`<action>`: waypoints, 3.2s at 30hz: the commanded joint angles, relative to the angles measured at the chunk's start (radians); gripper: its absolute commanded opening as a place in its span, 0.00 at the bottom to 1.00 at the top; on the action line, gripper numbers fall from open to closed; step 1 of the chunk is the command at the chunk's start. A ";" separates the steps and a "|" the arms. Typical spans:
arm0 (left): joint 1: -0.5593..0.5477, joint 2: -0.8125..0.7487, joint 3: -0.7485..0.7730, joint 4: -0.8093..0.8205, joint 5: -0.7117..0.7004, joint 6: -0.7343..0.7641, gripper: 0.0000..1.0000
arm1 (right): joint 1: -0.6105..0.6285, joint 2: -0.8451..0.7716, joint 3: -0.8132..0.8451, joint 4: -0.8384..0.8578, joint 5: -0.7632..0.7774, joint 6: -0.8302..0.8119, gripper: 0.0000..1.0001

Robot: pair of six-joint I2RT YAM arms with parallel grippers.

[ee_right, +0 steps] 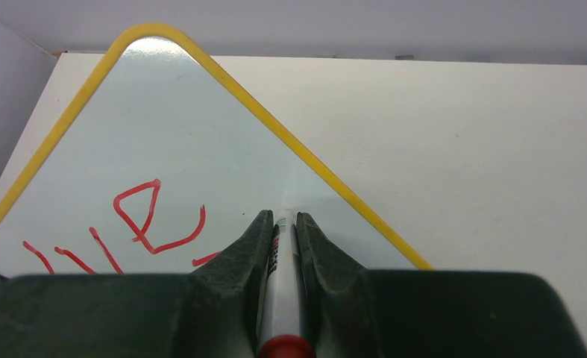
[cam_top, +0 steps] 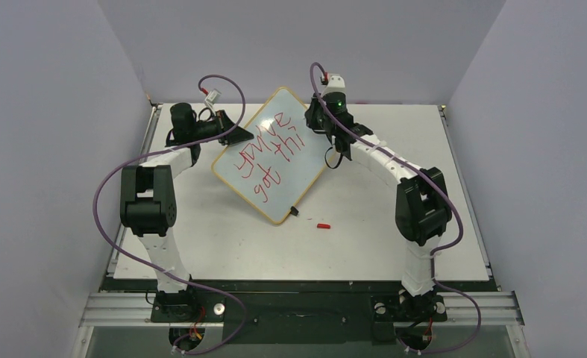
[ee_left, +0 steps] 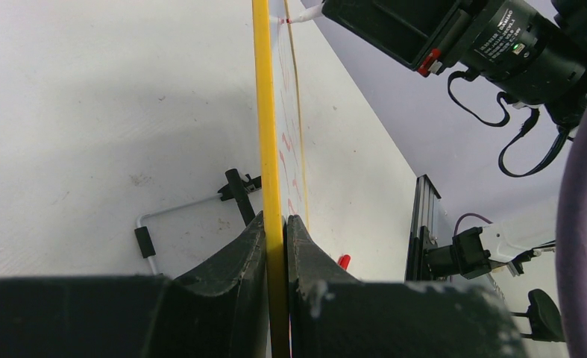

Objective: Write a sentence on the whiteboard

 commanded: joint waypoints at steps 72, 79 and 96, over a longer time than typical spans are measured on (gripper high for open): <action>0.006 -0.005 0.021 0.144 -0.015 0.053 0.00 | -0.028 -0.018 -0.103 0.049 -0.035 0.009 0.00; 0.006 -0.005 0.020 0.144 -0.015 0.052 0.00 | -0.027 -0.029 -0.137 0.057 -0.034 0.008 0.00; 0.006 -0.009 0.019 0.144 -0.015 0.053 0.00 | -0.012 -0.048 -0.213 0.087 -0.049 0.033 0.00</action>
